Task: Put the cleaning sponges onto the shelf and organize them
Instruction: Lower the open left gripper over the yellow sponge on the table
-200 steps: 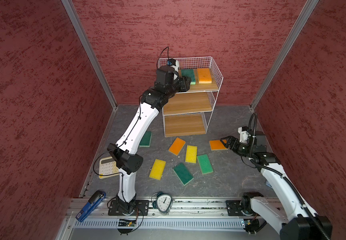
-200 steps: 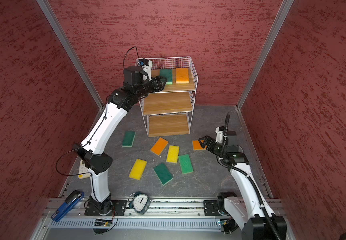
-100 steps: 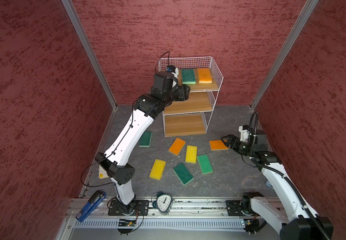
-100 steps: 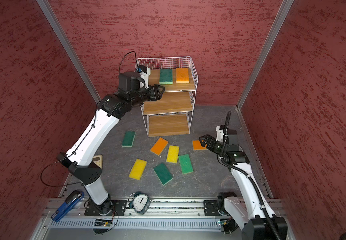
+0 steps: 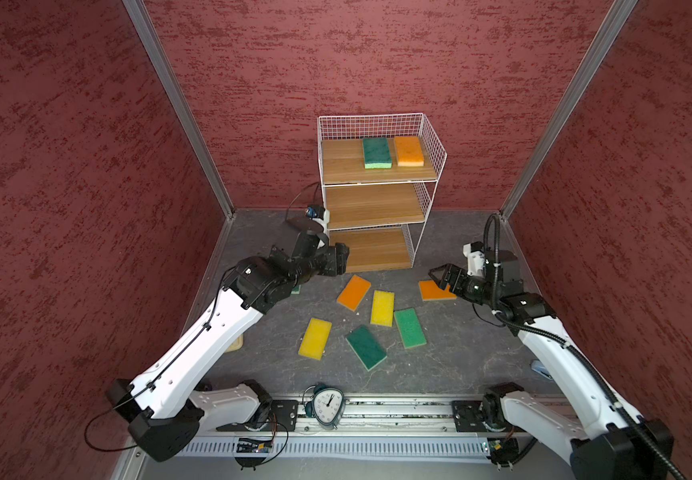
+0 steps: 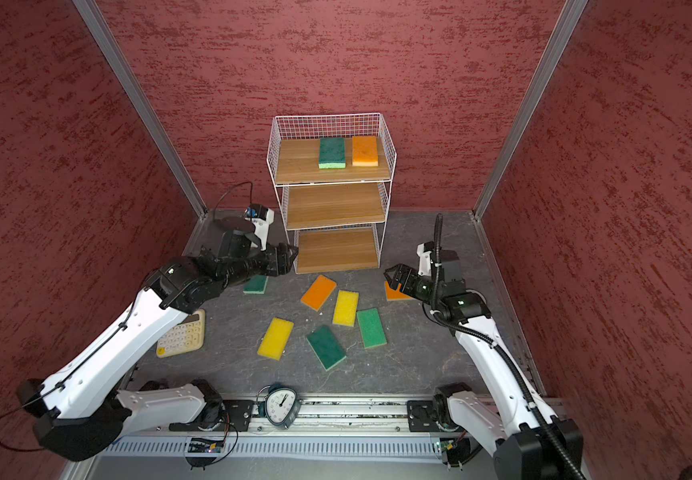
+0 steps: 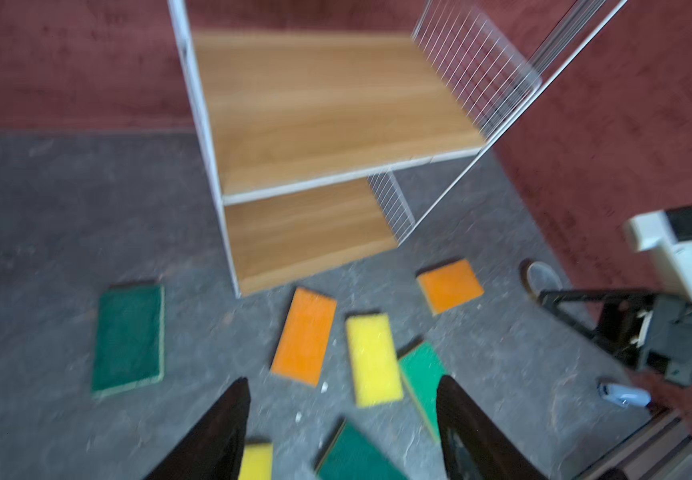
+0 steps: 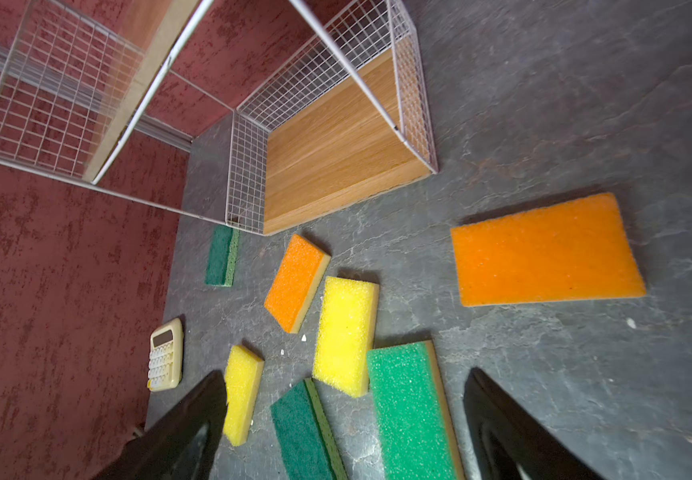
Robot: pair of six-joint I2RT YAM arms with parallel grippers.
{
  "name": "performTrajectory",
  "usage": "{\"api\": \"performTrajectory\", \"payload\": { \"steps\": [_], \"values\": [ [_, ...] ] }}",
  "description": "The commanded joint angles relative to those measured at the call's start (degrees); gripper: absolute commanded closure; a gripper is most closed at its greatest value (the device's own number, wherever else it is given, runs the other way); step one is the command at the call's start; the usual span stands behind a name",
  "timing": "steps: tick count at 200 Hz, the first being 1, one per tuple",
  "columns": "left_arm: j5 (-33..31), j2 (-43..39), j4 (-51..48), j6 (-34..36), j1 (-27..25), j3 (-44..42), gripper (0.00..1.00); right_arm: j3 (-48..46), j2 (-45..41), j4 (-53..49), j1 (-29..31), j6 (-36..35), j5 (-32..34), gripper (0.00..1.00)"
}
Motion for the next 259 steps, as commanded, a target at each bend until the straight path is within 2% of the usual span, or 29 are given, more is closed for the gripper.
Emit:
{"api": "performTrajectory", "payload": {
  "steps": [1, 53, 101, 126, 178, 216, 259],
  "values": [
    [-4.7, -4.7, -6.8, -6.0, -1.2, -7.0, 0.27, 1.4, 0.8, -0.3, 3.6, 2.2, 4.7, 0.1],
    [-5.1, -11.5, -11.1, -18.3, -6.1, -23.4, 0.25, 0.3, 2.5, 0.6, 9.8, 5.9, 7.4, 0.08],
    [-6.3, -12.5, -13.7, -26.7, -11.4, -32.5, 0.21, 1.0, 4.0, -0.3, 12.3, 6.9, 8.3, 0.08],
    [-5.7, -13.1, -11.9, -27.9, -11.7, -36.3, 0.19, 2.0, 6.2, -0.4, 12.4, 6.0, 8.5, 0.07],
    [-1.3, -14.4, -0.2, -25.4, -11.7, -44.7, 0.12, 3.0, 10.5, 1.7, 12.4, 4.9, 7.9, 0.07],
    [-0.7, -13.7, 2.3, -24.1, -11.3, -46.8, 0.1, 3.5, 12.8, 2.8, 12.4, 4.4, 7.9, 0.06],
    [-0.6, -9.3, 4.5, -23.2, -10.2, -48.0, 0.09, 4.0, 15.1, 3.7, 12.4, 3.8, 7.1, 0.06]
  ]
}}
